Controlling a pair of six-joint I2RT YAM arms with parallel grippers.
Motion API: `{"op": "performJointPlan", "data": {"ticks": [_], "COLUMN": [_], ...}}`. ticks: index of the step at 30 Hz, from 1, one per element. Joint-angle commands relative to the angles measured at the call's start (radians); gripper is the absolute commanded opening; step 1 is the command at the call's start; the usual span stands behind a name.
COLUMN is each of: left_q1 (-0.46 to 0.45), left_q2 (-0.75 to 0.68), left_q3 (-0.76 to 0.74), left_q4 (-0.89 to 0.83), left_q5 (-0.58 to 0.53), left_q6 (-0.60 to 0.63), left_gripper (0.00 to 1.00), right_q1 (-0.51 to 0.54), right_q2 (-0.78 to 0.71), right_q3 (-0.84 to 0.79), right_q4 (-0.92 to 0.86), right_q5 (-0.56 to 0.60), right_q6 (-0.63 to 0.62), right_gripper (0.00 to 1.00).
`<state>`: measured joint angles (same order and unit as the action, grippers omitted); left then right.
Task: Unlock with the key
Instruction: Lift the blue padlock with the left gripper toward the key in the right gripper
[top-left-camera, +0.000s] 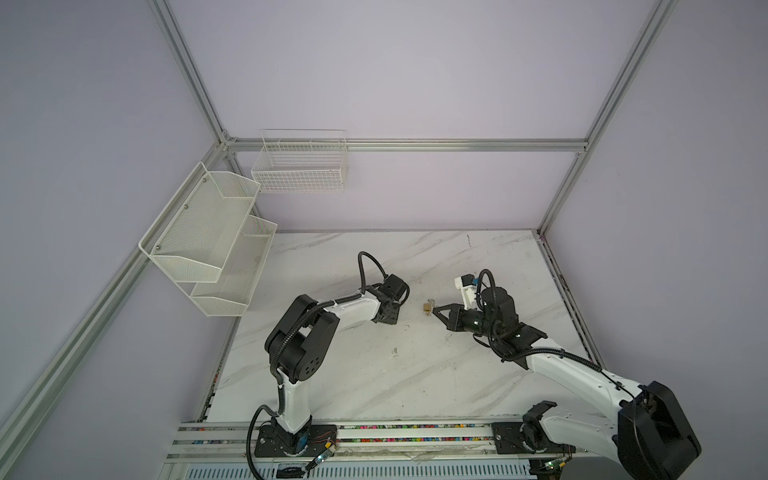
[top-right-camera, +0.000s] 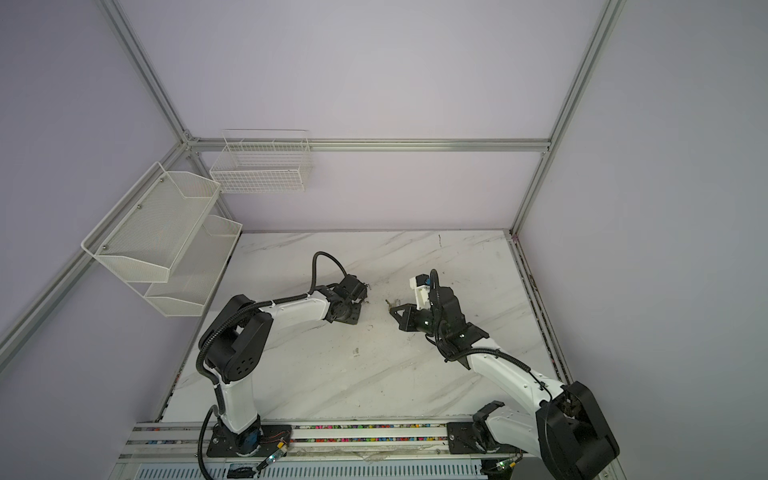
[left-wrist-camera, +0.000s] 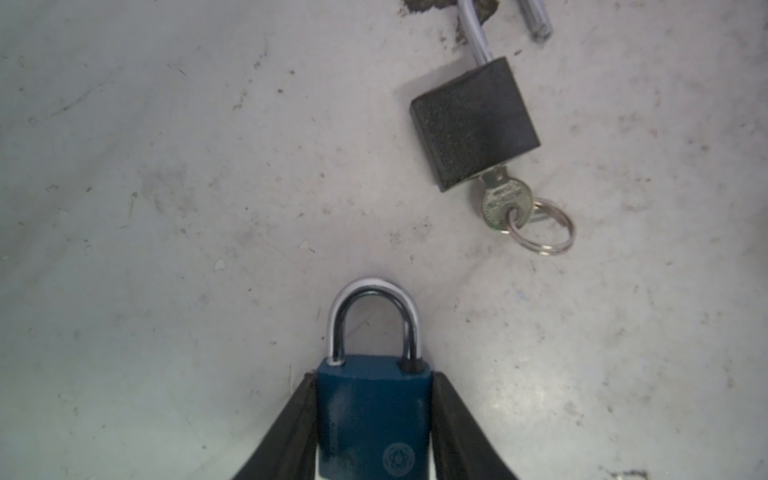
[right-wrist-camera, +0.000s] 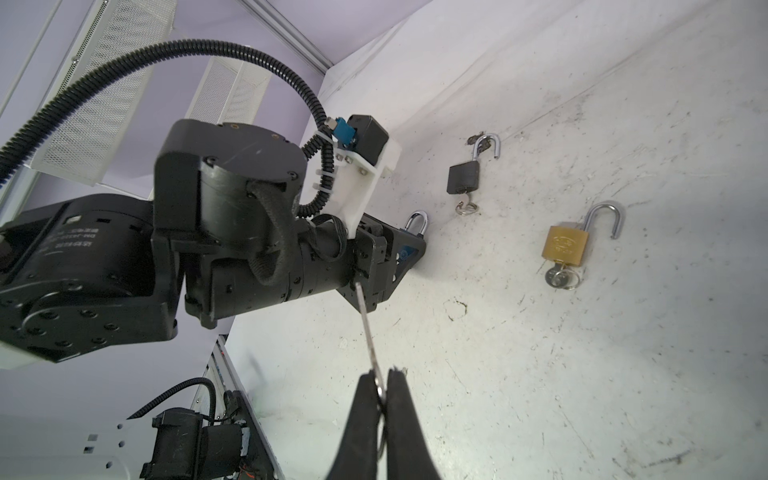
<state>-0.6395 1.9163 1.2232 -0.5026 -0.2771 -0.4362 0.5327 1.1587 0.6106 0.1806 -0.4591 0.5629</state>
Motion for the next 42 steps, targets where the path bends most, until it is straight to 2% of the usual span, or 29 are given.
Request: {"op": "performJointPlan", "data": {"ticks": [1, 6, 10, 13, 18, 22, 25, 31, 35, 42], "left_q1": [-0.009, -0.011, -0.009, -0.008, -0.006, -0.013, -0.015, -0.035, -0.039, -0.046], "left_q2": [0.004, -0.013, -0.057, -0.121, -0.270, -0.387, -0.433, -0.493, -0.561, -0.567], "left_q3": [0.041, 0.044, 0.070, 0.068, -0.093, -0.253, -0.291, -0.323, -0.348, -0.357], "left_q4": [-0.089, -0.097, -0.109, -0.068, 0.191, 0.402, 0.439, 0.439, 0.435, 0.440], "left_q5": [0.014, 0.013, 0.028, 0.079, 0.191, 0.203, 0.205, 0.148, 0.121, 0.121], "left_q6": [-0.012, -0.039, -0.137, -0.268, -0.566, -0.822, -0.918, -0.988, -1.013, -1.026], "left_gripper": [0.43, 0.36, 0.24, 0.17, 0.08, 0.02, 0.01, 0.00, 0.00, 0.00], "right_q1": [-0.002, -0.002, -0.002, 0.010, 0.107, 0.228, 0.300, 0.365, 0.366, 0.383], "right_q2": [-0.013, -0.018, -0.003, 0.005, 0.008, 0.001, 0.016, 0.117, 0.162, 0.209], "right_q3": [0.035, 0.051, 0.082, 0.098, 0.126, 0.127, 0.134, 0.188, 0.215, 0.253], "right_q4": [-0.019, -0.050, -0.105, -0.137, -0.182, -0.180, -0.162, -0.124, -0.099, -0.072], "right_q5": [0.013, 0.041, 0.077, 0.116, 0.252, 0.390, 0.462, 0.522, 0.505, 0.485], "right_q6": [-0.017, -0.020, -0.012, 0.004, 0.041, 0.100, 0.142, 0.141, 0.141, 0.129], "right_gripper": [0.00, 0.00, 0.00, 0.00, 0.00, 0.00, 0.00, 0.00, 0.00, 0.00]}}
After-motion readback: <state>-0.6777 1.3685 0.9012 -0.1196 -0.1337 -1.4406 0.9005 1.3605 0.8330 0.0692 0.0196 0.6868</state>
